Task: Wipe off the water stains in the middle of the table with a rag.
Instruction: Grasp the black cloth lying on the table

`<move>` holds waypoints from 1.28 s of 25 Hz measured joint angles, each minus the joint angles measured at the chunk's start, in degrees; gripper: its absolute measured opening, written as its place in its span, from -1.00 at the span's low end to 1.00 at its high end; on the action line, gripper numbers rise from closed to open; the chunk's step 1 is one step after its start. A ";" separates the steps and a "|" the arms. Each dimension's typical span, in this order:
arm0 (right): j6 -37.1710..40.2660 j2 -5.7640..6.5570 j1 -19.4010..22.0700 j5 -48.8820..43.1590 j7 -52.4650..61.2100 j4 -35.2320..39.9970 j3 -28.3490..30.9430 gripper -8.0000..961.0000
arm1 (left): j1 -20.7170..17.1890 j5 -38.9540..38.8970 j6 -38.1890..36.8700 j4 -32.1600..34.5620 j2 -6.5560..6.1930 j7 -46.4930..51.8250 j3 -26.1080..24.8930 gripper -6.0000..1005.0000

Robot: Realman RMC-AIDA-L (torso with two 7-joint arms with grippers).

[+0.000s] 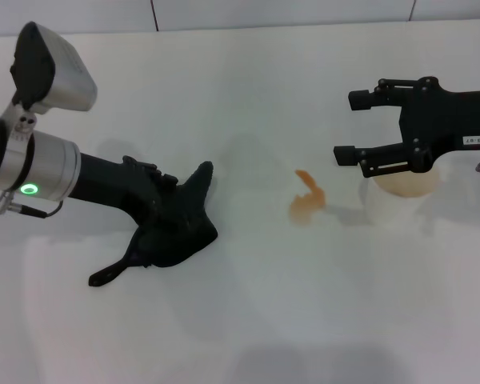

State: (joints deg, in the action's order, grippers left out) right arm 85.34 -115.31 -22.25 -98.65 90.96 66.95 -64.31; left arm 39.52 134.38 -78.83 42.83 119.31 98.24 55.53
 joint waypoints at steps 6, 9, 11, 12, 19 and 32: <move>0.00 0.00 0.21 -0.04 0.00 -0.03 0.11 0.78 | -0.90 -0.72 0.23 -0.21 0.09 0.03 1.69 0.71; 0.00 0.00 0.32 -0.03 0.00 -0.05 0.06 0.78 | -1.30 -0.82 0.20 -0.21 0.09 0.03 1.69 0.70; 0.00 0.00 0.36 -0.03 0.00 -0.07 0.05 0.78 | -1.65 -0.83 0.06 -0.06 0.05 0.01 1.69 0.70; 0.00 0.00 0.37 -0.03 0.00 -0.07 0.05 0.78 | -1.73 -0.84 0.03 0.06 0.00 0.01 1.68 0.69; -0.23 0.00 0.40 0.00 0.01 -0.07 -0.02 0.78 | -1.97 -0.64 0.04 0.43 -0.36 -0.08 1.22 0.66; -0.70 0.00 0.45 0.04 0.15 -0.16 -0.20 0.78 | -2.00 -0.26 0.43 0.50 -0.25 -0.83 1.60 0.60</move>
State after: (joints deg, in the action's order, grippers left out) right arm 84.64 -115.31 -21.80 -98.61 91.12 66.79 -64.51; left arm 37.52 134.12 -78.40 43.33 119.06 97.41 57.13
